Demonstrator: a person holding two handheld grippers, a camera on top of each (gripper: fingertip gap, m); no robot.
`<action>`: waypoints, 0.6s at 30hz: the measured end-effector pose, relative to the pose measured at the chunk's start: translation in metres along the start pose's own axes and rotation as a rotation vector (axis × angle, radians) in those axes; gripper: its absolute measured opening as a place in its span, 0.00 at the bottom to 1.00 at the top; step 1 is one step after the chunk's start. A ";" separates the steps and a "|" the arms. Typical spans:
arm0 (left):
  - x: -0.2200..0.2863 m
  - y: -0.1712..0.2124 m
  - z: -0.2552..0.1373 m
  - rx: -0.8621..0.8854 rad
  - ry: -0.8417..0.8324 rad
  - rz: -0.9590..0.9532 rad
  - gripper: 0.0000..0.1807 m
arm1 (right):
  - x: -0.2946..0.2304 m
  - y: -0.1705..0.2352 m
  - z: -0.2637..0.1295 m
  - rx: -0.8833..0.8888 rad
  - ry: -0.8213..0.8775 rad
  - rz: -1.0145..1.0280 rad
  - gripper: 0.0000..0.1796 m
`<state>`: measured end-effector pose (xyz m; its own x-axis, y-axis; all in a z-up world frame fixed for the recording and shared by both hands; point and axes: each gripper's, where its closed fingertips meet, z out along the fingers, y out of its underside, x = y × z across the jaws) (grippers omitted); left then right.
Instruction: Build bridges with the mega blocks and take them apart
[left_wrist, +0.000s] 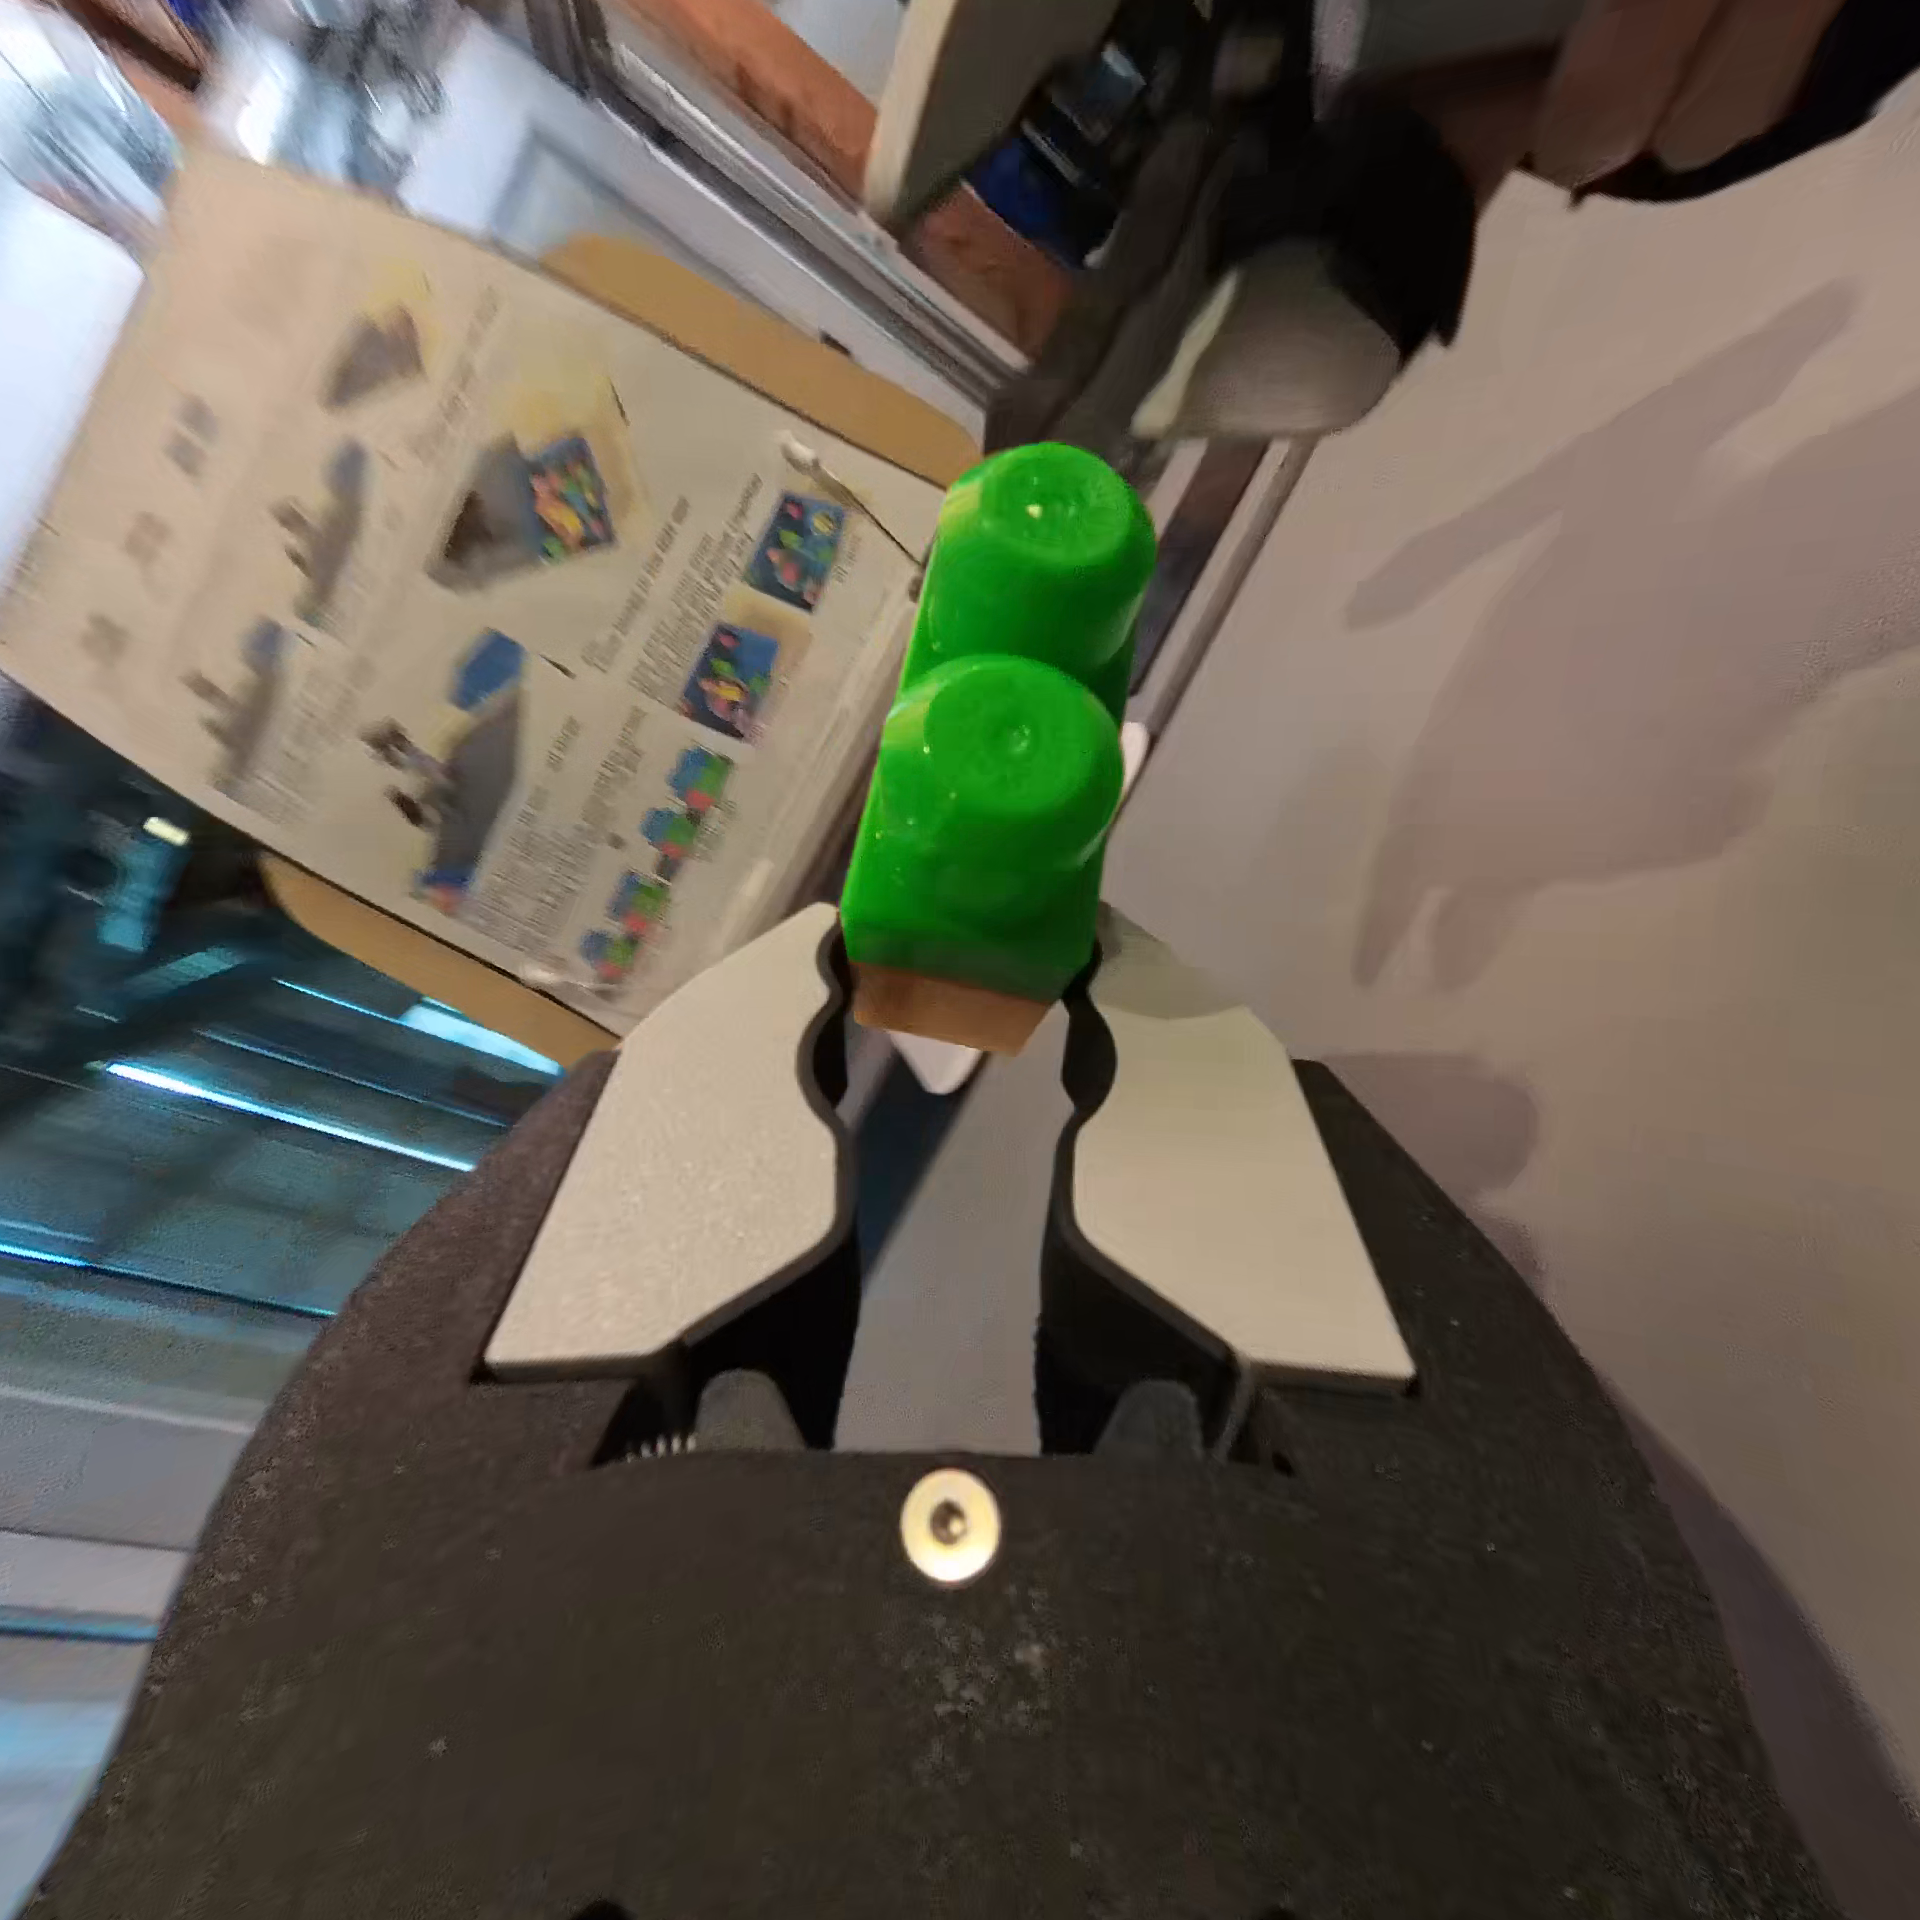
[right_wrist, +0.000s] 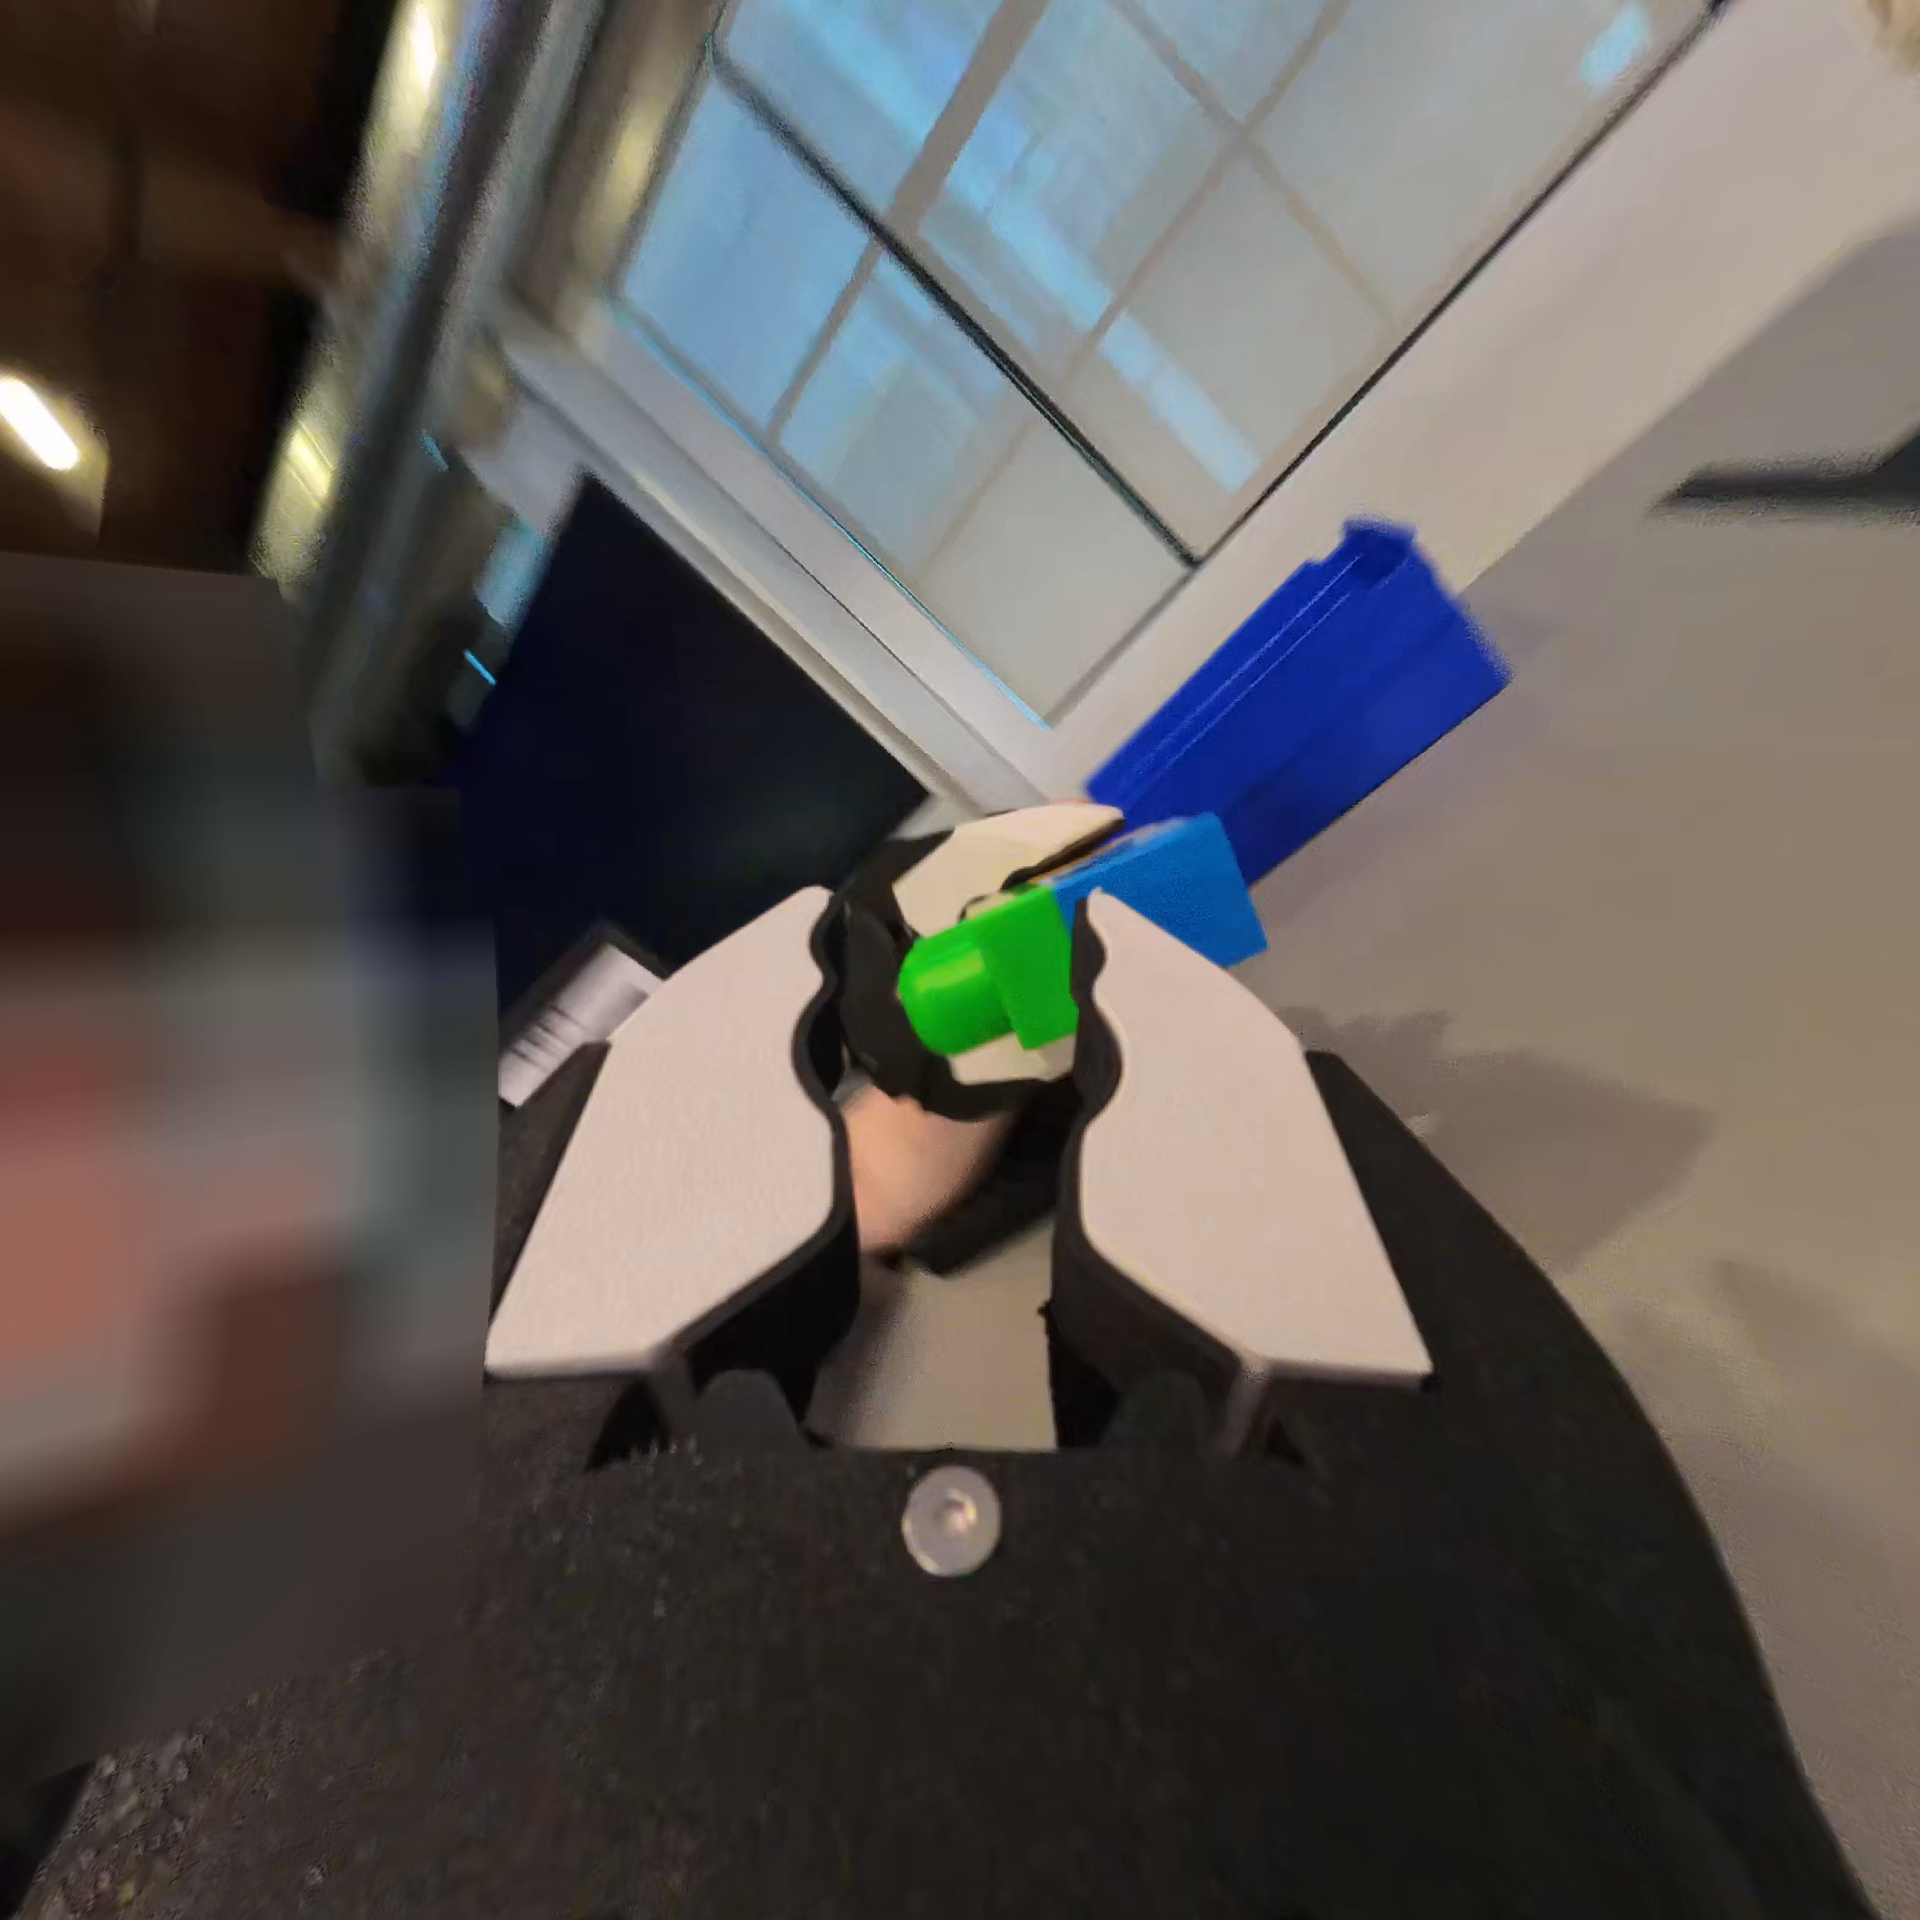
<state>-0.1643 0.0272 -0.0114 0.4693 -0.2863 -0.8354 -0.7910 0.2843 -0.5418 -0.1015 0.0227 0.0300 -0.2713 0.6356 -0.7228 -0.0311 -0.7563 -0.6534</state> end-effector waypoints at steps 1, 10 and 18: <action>0.001 0.001 0.001 -0.006 0.044 -0.086 0.21 | -0.008 -0.001 -0.003 -0.046 0.051 -0.175 0.24; 0.034 -0.027 -0.016 0.058 0.652 -0.768 0.21 | -0.033 0.026 0.007 -0.356 0.334 -0.944 0.34; 0.064 -0.030 -0.027 0.014 0.850 -0.758 0.21 | 0.007 0.061 0.013 -0.634 0.443 -0.952 0.38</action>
<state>-0.1211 -0.0244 -0.0467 0.4020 -0.9148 0.0382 -0.4105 -0.2174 -0.8856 -0.1179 -0.0208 -0.0119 -0.0417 0.9846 0.1700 0.4691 0.1695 -0.8667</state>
